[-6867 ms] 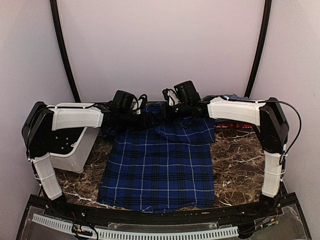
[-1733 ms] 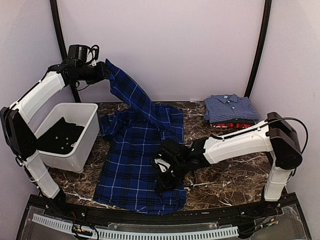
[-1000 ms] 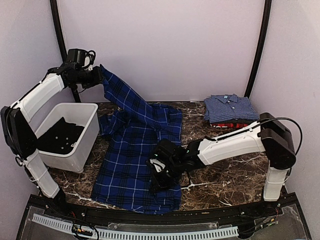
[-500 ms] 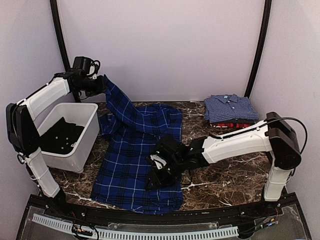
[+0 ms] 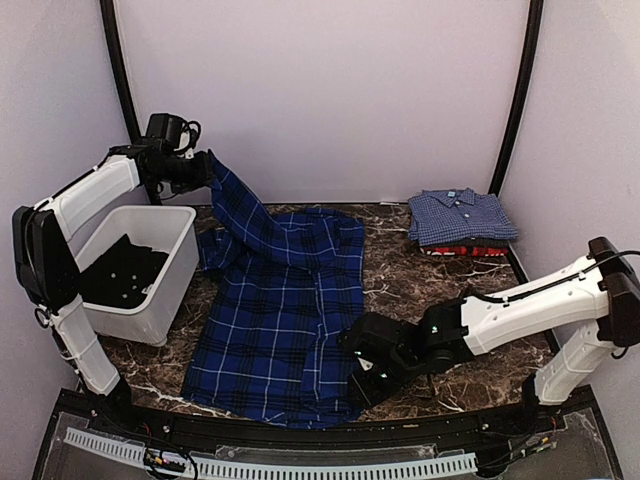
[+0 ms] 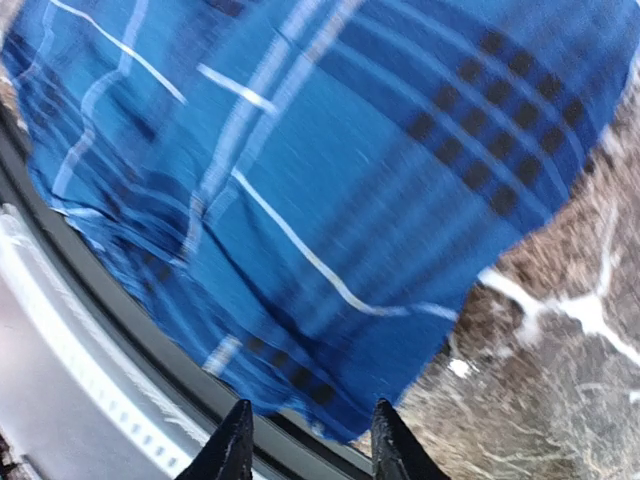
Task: Fold and stack the long sleeve shirts
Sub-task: Smooth out the 1/3-folded shirt at the center of the board.
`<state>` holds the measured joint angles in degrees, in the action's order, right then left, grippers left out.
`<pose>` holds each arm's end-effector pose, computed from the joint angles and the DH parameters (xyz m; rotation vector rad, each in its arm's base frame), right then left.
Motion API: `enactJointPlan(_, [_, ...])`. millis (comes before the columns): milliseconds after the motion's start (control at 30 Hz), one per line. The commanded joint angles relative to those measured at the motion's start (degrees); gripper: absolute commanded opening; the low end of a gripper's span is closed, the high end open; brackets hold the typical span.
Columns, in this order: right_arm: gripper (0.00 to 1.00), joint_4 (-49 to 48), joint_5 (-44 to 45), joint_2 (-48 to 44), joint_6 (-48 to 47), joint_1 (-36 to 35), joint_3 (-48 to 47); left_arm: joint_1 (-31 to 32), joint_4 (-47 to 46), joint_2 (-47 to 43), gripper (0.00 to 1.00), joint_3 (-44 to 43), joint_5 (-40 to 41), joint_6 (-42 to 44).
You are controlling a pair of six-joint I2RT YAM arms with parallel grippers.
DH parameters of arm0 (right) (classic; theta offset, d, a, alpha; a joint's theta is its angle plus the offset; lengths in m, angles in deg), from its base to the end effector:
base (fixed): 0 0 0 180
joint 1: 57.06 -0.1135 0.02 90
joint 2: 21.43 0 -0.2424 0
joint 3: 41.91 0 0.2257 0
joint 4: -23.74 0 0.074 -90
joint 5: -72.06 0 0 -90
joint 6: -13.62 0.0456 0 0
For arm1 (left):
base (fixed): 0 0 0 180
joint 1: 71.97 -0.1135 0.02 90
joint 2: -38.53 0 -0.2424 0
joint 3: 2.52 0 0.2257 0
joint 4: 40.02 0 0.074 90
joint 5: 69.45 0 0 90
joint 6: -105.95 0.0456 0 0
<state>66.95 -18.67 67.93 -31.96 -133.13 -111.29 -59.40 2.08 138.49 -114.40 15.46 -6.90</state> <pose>0.0676 0.2752 0.1720 -0.7839 2.7498 0.6007 0.3759 -0.0880 0.3388 -0.1365 2.1252 -0.4627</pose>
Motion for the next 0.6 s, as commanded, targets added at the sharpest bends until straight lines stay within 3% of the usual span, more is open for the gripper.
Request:
enactJointPlan(0, [0.36,2.0,8.0,-1.2,2.0,-2.3,0.8,-0.3,-0.8,0.0,0.0,0.7,-0.2,0.5])
enactJointPlan(400, [0.27,2.9,13.0,5.2,1.4,-6.3,-2.3,-0.3,-0.4,0.3,0.0,0.3,0.0,0.9])
enactJointPlan(567, [0.13,3.4,13.1,5.6,1.5,-7.4,-2.9,-0.3,-0.4,0.5,0.0,0.2,0.1,0.8])
